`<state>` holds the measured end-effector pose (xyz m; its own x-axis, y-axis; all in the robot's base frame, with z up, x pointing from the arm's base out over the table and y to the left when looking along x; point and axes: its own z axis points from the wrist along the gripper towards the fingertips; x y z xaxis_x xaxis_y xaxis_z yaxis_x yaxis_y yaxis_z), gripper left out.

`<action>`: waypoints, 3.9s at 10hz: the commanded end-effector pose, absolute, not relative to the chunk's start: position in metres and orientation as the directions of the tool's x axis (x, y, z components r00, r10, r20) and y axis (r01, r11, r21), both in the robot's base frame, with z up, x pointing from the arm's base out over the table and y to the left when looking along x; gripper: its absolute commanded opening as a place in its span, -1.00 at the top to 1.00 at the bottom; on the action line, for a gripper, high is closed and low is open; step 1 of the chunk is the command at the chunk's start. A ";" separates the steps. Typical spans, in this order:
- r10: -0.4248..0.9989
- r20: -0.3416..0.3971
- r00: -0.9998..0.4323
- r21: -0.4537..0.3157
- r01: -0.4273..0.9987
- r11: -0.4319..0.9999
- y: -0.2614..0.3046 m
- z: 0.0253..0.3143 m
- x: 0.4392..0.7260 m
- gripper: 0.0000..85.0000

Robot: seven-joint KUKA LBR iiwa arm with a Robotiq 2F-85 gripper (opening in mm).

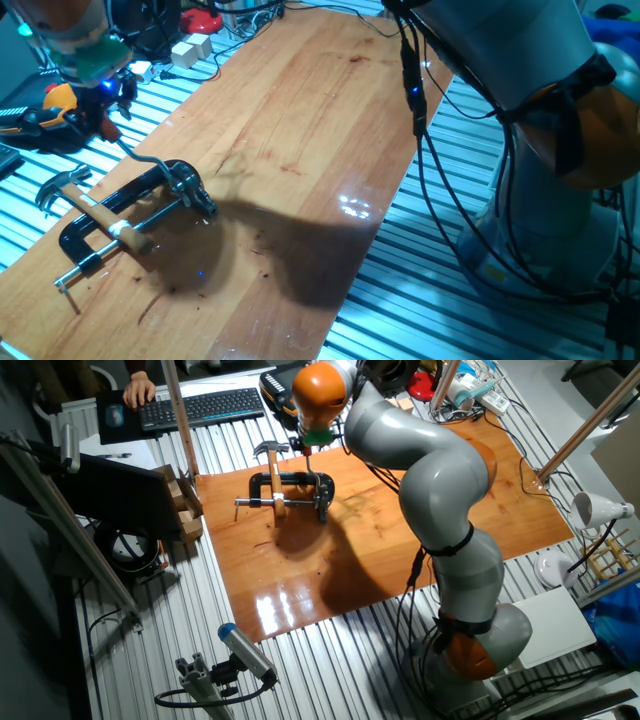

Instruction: Pull up the lever

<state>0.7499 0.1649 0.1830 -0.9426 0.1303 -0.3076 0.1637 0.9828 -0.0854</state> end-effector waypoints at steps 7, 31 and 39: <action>0.122 -0.309 -0.943 -0.072 0.151 0.986 0.167 0.164 0.771 0.20; 0.043 -0.193 -0.980 -0.090 0.061 0.994 0.164 0.199 0.718 1.00; 0.024 -0.178 -0.984 -0.074 0.037 0.997 0.160 0.201 0.717 0.60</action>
